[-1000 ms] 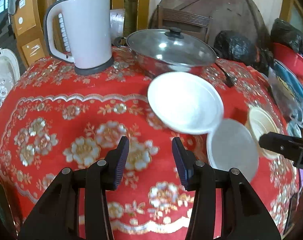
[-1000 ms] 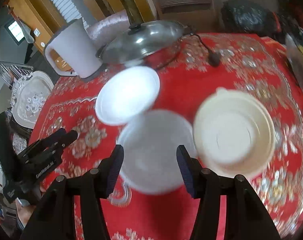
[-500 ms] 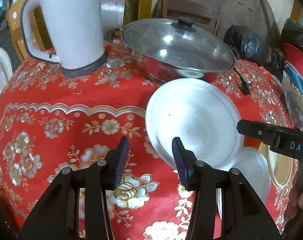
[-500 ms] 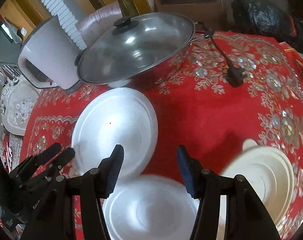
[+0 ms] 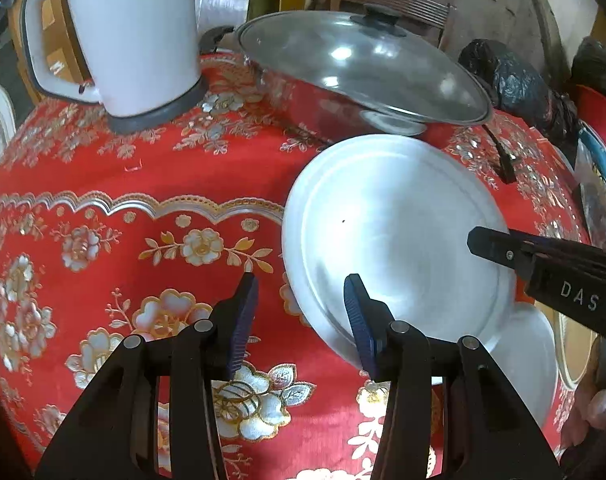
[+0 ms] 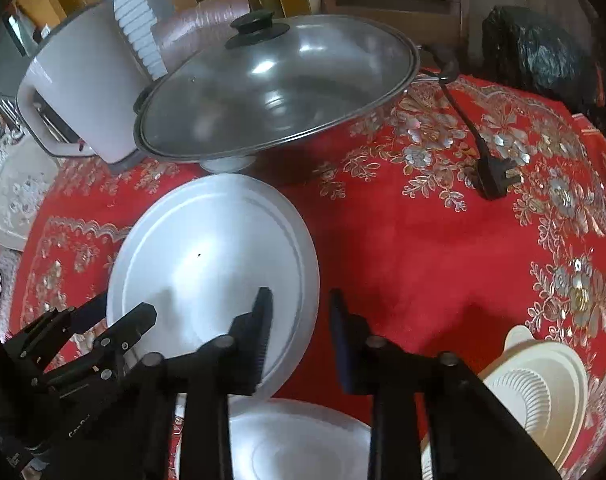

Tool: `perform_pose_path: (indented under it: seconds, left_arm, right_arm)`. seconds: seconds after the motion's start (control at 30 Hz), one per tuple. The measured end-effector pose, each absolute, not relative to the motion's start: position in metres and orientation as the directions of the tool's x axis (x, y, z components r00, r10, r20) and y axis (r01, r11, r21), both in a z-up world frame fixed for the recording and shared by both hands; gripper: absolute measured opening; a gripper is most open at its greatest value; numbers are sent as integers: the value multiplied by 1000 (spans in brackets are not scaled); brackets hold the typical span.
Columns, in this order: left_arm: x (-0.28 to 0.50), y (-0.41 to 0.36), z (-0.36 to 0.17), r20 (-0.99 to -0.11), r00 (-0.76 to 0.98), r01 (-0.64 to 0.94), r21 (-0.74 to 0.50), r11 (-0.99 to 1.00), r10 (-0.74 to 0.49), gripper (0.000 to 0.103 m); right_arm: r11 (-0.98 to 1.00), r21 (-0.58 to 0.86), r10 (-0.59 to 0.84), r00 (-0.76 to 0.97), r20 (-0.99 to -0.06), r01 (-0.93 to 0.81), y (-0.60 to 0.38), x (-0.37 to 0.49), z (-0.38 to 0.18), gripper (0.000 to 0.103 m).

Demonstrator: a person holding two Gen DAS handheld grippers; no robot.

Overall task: Organize plates and bowls
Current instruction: 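Lift the white plate with both grippers and carry it toward the stack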

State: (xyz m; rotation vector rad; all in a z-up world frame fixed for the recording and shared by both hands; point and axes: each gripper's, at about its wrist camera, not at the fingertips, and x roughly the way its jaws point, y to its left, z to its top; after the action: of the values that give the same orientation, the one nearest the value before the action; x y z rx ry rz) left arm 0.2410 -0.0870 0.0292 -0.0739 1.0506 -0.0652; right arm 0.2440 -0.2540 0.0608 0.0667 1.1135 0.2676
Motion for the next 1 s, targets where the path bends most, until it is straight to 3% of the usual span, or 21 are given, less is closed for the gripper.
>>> perform_pose_path:
  seconds: [0.13,0.23,0.6,1.0]
  left_arm:
    - [241,-87,29,-857,511,17,-77,997,-75,44]
    - [241,-84,27,-865,494,26,-82,996,-84,30]
    - [211,-39,31,-884,457,8,-105,994,-97,29]
    - [118,37,39,-890,444,-27,-128,991,-103,29]
  right_arm:
    - [969,142,218,432,-875,-202,-247,242,61,22]
    - [963,144,231,432,-872,-226,-241,236,65,22]
    - [924,191,317,385,-867,-330,-199,202,64,22]
    - [844,194,392,329,-859,-500,-129,126,58,22]
